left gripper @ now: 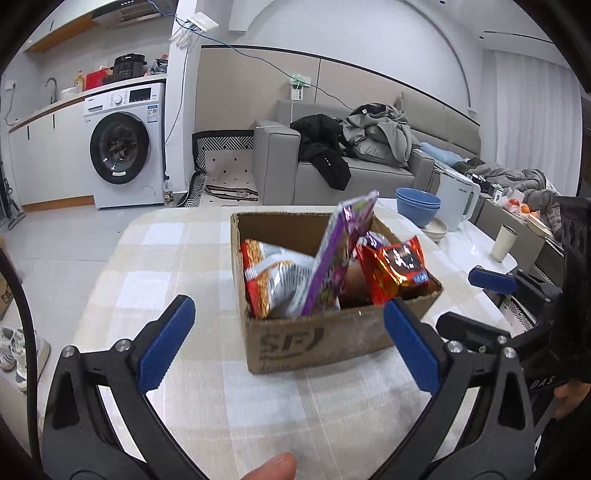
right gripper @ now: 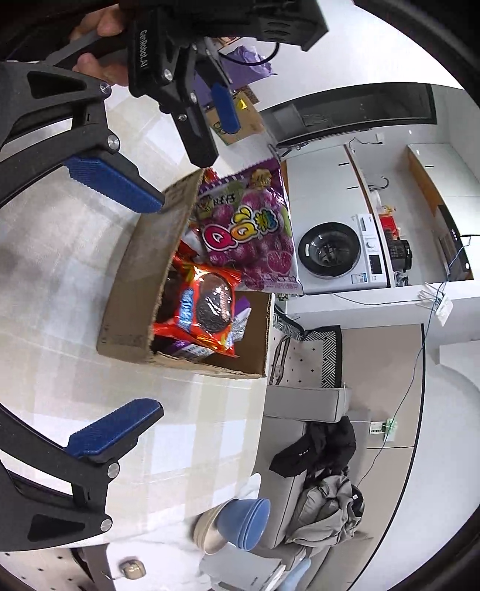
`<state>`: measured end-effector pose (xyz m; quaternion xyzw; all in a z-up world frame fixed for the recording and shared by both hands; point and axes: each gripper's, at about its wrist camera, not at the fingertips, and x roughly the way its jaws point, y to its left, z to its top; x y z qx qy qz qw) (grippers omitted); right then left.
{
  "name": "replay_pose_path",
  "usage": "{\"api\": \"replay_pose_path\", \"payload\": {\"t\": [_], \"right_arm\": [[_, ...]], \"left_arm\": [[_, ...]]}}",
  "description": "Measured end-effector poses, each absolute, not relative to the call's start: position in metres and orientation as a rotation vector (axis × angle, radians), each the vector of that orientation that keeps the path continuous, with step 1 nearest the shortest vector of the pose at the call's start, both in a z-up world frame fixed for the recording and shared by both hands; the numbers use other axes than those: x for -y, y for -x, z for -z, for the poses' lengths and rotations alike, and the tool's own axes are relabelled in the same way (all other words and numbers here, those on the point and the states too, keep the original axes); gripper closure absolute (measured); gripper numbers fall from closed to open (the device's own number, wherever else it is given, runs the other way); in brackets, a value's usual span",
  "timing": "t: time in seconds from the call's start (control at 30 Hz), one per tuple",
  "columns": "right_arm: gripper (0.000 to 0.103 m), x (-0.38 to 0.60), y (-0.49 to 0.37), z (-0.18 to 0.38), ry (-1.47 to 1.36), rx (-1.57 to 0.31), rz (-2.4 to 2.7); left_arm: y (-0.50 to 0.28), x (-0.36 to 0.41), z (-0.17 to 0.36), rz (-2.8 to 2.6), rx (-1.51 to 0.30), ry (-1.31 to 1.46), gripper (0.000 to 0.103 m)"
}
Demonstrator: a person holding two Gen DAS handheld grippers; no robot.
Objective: Organize snacks
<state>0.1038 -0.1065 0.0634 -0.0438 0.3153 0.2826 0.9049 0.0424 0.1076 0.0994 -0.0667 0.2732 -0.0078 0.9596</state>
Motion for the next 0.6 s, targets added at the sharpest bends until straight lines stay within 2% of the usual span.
{"api": "replay_pose_path", "payload": {"t": [0.6], "right_arm": [[0.001,0.140,-0.065,-0.039,-0.046,-0.538,-0.628]], "left_arm": [[0.011,-0.092,-0.053,0.027,-0.520,0.114,0.001]]}}
